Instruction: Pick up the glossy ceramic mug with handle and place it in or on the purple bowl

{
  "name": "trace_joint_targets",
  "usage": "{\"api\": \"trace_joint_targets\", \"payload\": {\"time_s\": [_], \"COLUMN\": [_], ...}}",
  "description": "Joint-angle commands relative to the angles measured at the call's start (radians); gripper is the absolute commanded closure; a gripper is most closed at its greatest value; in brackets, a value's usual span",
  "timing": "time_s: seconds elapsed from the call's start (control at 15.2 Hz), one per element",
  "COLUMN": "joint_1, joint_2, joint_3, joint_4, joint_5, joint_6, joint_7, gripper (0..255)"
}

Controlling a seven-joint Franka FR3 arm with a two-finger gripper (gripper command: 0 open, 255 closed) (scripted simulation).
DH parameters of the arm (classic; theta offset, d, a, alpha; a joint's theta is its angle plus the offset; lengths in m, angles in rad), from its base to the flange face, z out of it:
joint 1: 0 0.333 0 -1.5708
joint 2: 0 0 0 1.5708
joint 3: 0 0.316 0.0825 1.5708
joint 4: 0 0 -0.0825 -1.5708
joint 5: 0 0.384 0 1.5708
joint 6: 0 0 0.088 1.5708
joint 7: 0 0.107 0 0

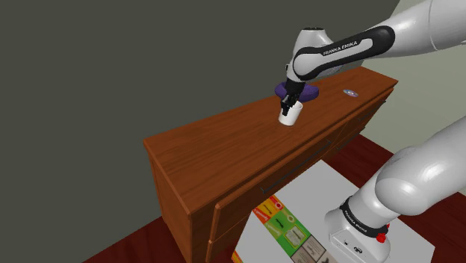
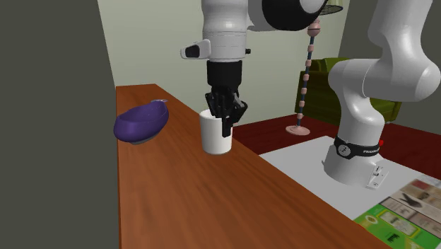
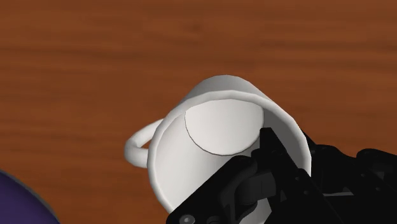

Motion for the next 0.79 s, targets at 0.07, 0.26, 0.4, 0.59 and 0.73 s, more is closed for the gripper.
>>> {"api": "trace_joint_targets", "payload": {"time_s": [0.07,0.26,0.4,0.59,0.73], "joint_1": [0.001,0.001,0.001,0.002,0.002], "joint_2": [-0.023,-0.042,-0.053,-0.068,-0.077], "joint_3": [0.003,0.005,0.006,0.008,0.009], "joint_4": [0.022,0.046,0.063,0.09,0.11], "joint_5": [0.0,0.0,0.0,0.0,0.0], "joint_6": [-0.046,-0.089,-0.117,-0.159,-0.187], "joint_7": [0.0,-0.001,-0.002,-0.003,-0.004], "gripper": [255,255,255,255,255]}}
